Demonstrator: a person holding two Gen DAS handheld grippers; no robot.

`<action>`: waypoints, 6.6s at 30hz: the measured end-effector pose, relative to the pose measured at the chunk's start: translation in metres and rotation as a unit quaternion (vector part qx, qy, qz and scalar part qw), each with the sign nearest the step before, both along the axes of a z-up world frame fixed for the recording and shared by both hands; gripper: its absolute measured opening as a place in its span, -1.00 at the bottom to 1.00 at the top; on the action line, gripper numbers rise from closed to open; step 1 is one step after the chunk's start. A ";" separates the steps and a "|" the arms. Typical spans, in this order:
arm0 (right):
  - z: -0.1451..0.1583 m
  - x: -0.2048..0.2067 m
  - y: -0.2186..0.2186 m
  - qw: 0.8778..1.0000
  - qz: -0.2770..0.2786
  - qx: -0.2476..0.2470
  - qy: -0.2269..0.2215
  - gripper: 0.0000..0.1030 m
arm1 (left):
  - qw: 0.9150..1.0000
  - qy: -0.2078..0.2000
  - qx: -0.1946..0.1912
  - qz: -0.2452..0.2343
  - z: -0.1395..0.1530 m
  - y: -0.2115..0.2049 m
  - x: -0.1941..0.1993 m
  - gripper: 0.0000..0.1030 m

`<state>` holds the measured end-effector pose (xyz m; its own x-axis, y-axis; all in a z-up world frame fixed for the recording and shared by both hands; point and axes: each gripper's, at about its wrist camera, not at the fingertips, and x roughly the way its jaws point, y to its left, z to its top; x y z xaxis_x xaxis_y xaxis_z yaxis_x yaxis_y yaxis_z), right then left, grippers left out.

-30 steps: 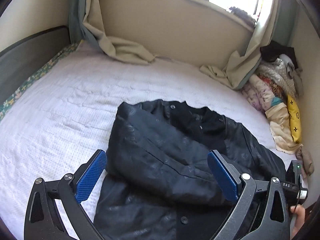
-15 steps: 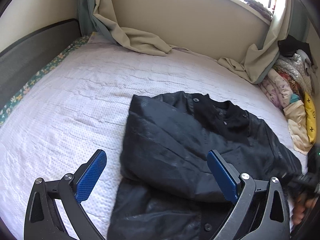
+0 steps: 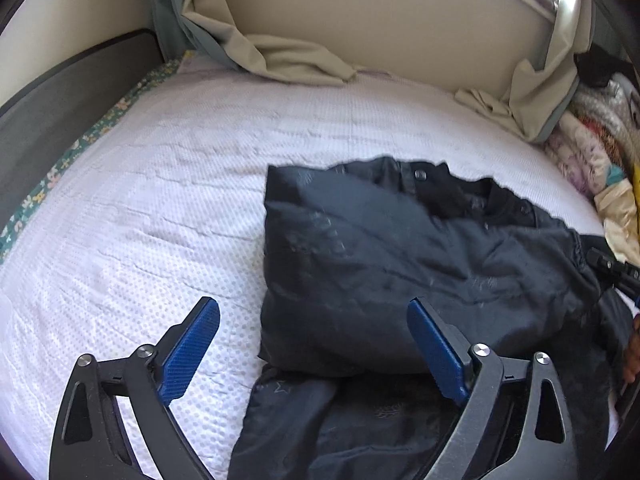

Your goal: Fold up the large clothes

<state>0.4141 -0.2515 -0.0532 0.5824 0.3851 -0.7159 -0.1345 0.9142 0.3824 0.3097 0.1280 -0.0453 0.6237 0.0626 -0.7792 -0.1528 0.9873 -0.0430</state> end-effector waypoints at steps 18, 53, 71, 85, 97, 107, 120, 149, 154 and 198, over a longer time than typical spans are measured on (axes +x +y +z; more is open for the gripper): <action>-0.046 0.008 -0.018 0.994 -0.061 -0.047 0.075 -0.19 | 0.999 0.037 0.002 0.008 -0.032 0.003 0.010 0.84; -0.078 -0.007 0.042 0.990 0.038 -0.127 0.055 -0.64 | 0.998 0.058 -0.003 -0.030 -0.075 -0.009 0.015 0.87; -0.088 -0.016 0.044 0.990 0.035 -0.136 0.016 -0.64 | 0.998 0.060 -0.029 -0.009 -0.079 -0.003 0.012 0.96; -0.037 -0.014 0.010 0.999 -0.029 -0.007 0.045 -0.13 | 0.998 -0.030 -0.058 -0.006 0.003 0.001 -0.013 0.91; 0.042 -0.072 -0.061 0.993 -0.112 0.040 0.010 0.20 | 0.994 -0.086 -0.040 -0.048 0.040 -0.029 -0.046 0.91; 0.069 -0.207 -0.195 0.964 -0.258 0.039 0.049 0.31 | 0.992 -0.089 -0.067 -0.060 0.047 -0.029 -0.074 0.91; 0.014 -0.342 -0.334 0.881 -0.459 0.062 0.098 0.31 | 0.991 -0.083 -0.069 -0.079 0.046 -0.053 -0.089 0.91; 0.068 -0.279 -0.226 0.936 -0.327 -0.127 -0.004 -0.83 | 0.988 -0.097 -0.113 -0.046 0.057 -0.029 -0.089 0.91; 0.125 -0.240 -0.130 0.964 -0.214 -0.138 -0.077 -0.83 | 0.987 -0.099 -0.117 -0.047 0.059 -0.029 -0.088 0.91; 0.047 -0.087 -0.023 0.999 -0.045 -0.008 0.016 0.51 | 0.931 0.158 -0.300 -0.134 -0.056 -0.083 -0.062 0.29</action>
<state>0.3267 -0.2746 -0.0059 0.5908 0.3203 -0.7406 -0.0399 0.9283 0.3696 0.2481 0.0454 -0.1016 0.2886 -0.5682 -0.7706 -0.0028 0.8044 -0.5941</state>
